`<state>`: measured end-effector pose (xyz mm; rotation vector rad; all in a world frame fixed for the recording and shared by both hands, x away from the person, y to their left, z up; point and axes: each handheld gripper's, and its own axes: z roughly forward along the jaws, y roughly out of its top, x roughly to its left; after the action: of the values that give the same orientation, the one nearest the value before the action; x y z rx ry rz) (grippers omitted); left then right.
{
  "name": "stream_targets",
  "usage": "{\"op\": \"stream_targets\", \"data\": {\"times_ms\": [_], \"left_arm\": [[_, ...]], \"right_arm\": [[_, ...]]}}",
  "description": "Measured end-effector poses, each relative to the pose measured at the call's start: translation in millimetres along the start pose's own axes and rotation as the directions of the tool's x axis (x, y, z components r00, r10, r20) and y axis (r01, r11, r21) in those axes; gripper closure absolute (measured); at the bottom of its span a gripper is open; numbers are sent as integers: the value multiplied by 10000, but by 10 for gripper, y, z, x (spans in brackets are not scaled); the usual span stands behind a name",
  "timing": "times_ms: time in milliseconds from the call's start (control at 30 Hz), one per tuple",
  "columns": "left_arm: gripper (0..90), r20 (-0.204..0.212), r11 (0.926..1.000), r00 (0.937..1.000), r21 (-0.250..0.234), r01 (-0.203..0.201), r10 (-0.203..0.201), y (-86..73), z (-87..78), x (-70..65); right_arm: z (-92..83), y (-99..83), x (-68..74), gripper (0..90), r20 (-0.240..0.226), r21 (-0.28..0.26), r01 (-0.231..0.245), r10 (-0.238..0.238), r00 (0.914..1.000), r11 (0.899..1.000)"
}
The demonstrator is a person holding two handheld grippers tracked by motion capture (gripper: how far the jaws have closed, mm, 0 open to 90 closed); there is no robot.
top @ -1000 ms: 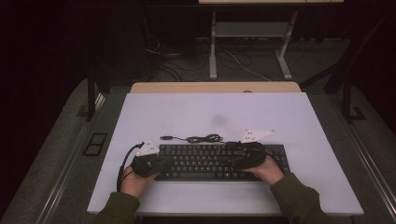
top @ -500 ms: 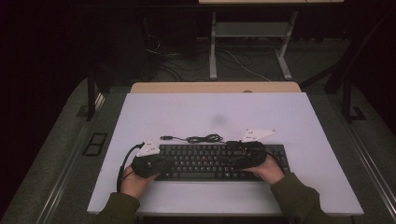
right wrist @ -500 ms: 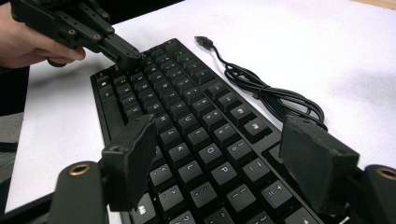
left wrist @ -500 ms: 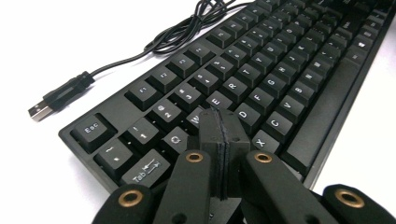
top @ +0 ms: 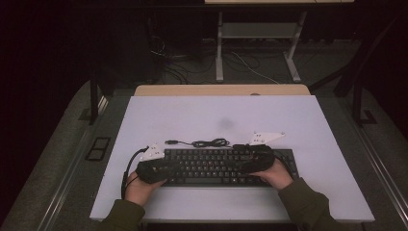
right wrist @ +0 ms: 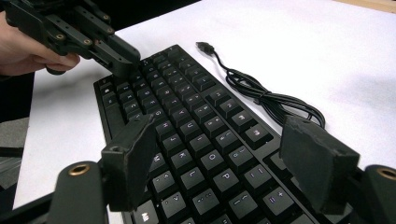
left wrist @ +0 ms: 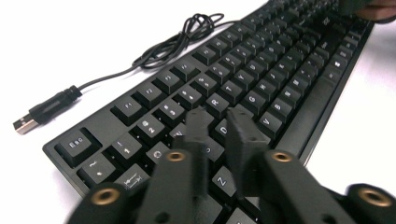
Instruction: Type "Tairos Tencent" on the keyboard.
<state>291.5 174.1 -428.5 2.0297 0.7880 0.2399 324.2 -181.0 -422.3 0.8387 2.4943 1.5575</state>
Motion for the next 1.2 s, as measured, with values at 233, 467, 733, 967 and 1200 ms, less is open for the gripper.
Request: {"op": "stream_targets", "data": {"times_ms": [233,467,733,967,1200], "left_arm": [[503,48,9992,9997,-341,224,-223,23,0,-23],[368,-10,9986,9996,-452,288,-288,58,-11,-48],[259,-113,9981,9995,-541,293,-299,71,7,-62],[151,-271,9984,9990,-467,331,-344,77,41,-76],[115,-378,9987,9992,-497,118,-137,103,66,-111]], "right_arm": [[4,46,-12,284,-34,76,-72,73,10000,9999],[37,103,-22,312,-58,98,-10,11,10000,10000],[100,143,-30,355,-139,208,-74,77,9999,9998],[142,168,-38,410,-129,335,-120,124,9998,9994],[209,184,-27,518,-255,535,-83,97,9996,9985]]}}
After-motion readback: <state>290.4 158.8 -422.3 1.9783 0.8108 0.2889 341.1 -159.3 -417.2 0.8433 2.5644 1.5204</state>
